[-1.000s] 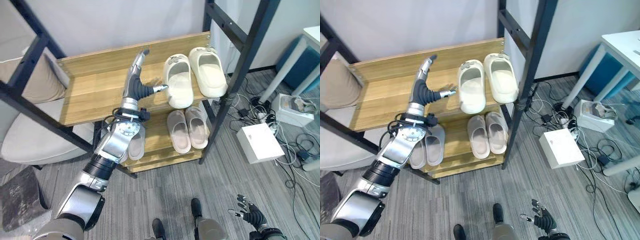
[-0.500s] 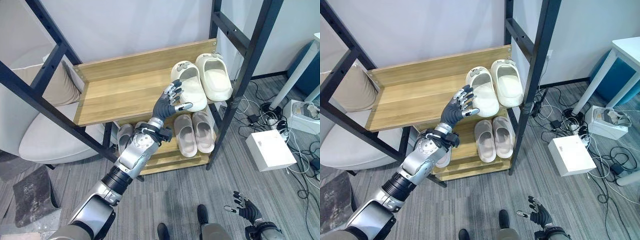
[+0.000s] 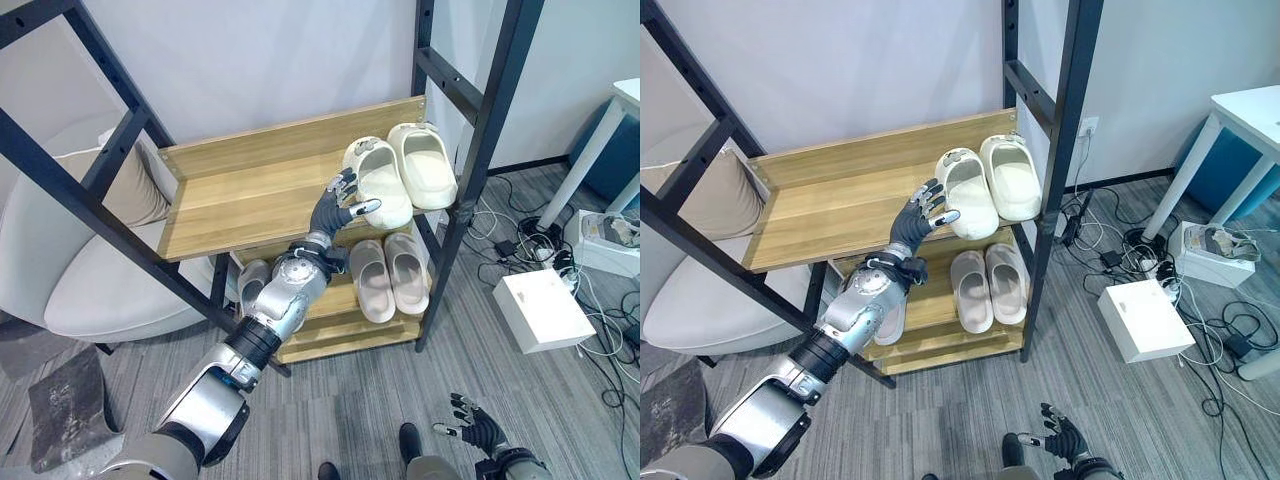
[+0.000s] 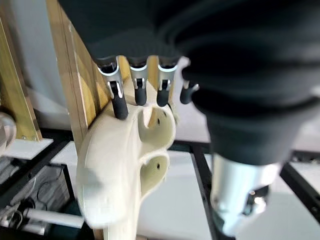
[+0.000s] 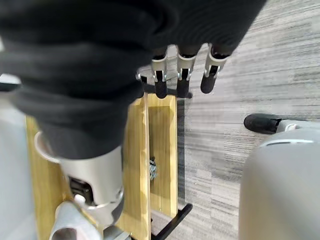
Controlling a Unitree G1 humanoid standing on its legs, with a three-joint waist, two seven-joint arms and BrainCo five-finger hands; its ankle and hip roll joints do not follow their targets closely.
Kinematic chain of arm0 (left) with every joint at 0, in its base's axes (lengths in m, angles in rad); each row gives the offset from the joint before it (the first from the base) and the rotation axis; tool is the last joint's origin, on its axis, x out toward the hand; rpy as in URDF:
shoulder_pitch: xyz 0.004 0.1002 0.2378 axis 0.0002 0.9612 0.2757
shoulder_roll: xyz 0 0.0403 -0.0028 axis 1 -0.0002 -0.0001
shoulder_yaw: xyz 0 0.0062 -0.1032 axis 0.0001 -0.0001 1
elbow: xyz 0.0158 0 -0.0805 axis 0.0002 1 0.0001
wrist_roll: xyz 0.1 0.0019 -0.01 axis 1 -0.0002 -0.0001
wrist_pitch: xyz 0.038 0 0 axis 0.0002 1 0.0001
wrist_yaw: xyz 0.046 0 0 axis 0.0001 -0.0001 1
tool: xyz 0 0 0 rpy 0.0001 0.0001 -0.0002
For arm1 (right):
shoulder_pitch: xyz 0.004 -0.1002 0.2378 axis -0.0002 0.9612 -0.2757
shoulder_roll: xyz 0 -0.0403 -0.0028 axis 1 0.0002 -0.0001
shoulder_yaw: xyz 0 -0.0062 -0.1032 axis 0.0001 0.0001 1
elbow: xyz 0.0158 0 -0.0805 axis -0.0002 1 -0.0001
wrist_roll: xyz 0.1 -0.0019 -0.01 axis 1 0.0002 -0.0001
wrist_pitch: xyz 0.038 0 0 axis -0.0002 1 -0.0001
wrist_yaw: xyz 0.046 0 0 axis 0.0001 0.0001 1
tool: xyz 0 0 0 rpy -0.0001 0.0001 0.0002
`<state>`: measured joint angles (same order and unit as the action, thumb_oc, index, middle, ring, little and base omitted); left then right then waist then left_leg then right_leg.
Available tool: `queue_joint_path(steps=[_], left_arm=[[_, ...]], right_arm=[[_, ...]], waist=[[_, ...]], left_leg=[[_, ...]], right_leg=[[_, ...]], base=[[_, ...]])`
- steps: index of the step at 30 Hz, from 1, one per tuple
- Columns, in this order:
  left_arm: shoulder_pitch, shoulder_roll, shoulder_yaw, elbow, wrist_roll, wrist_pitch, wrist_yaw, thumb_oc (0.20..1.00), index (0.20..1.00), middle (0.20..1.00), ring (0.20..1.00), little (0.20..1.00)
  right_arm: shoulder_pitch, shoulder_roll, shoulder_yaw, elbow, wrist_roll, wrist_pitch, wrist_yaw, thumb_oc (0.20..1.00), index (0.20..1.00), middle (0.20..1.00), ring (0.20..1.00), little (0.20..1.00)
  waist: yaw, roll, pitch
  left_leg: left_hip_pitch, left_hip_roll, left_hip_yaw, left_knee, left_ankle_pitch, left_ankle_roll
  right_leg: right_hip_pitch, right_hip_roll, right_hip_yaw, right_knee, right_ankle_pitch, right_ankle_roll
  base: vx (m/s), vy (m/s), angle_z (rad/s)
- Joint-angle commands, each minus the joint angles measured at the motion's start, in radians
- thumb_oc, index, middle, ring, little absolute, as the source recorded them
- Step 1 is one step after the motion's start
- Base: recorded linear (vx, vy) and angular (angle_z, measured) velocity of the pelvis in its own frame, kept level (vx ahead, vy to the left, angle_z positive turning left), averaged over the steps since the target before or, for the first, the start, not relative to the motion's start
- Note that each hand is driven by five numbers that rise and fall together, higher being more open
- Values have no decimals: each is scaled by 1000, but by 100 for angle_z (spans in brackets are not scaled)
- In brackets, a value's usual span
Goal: Arrange the slippers neatly on the shoe rack.
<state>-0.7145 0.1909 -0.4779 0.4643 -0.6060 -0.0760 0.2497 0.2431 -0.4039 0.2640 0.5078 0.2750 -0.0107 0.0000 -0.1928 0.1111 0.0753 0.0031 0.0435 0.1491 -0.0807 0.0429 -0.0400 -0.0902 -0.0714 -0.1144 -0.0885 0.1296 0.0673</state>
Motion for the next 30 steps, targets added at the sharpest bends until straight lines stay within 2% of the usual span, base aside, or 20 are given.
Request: queue_joint_path(steps=[1,10,22,26,30], left_arm=[[-137,-58,-22,164,72,4,5,1000,1000,1000,1000,1000],[-255,-90,-2,352,148,10,49,1000,1000,1000,1000,1000],[-399,-93,2,534,233,25,72,1000,1000,1000,1000,1000],[-410,-90,12,540,223,19,77,1000,1000,1000,1000,1000],[-389,-82,27,463,193,-10,101,1000,1000,1000,1000,1000]], right_arm=[[-32,11,4,-8,3,-30,-18,1000,1000,1000,1000,1000],[-58,9,10,28,8,-53,-38,1000,1000,1000,1000,1000],[-80,-4,15,67,20,-77,-50,1000,1000,1000,1000,1000],[-84,-4,16,69,23,-78,-51,1000,1000,1000,1000,1000],[-80,7,6,74,24,-83,-53,1000,1000,1000,1000,1000]], waist=[[-48,-35,27],[-80,-32,45],[-115,-30,68],[-117,-27,72],[-113,-25,70]], left_leg=[[9,-1,-49,-7,-8,-41],[-6,3,-33,-7,-11,-42],[-22,7,-13,-7,-13,-39],[-22,6,-8,-7,-14,-38],[-14,5,-13,-7,-16,-37]], right_leg=[[62,-11,-23,1,-82,65],[34,-6,-1,1,-77,67],[-1,-3,32,1,-66,68],[-4,-2,38,1,-65,68],[6,-4,33,1,-68,67]], base=[[0,0,0],[1,4,-2],[1,4,-5],[3,2,-2],[13,0,-5]])
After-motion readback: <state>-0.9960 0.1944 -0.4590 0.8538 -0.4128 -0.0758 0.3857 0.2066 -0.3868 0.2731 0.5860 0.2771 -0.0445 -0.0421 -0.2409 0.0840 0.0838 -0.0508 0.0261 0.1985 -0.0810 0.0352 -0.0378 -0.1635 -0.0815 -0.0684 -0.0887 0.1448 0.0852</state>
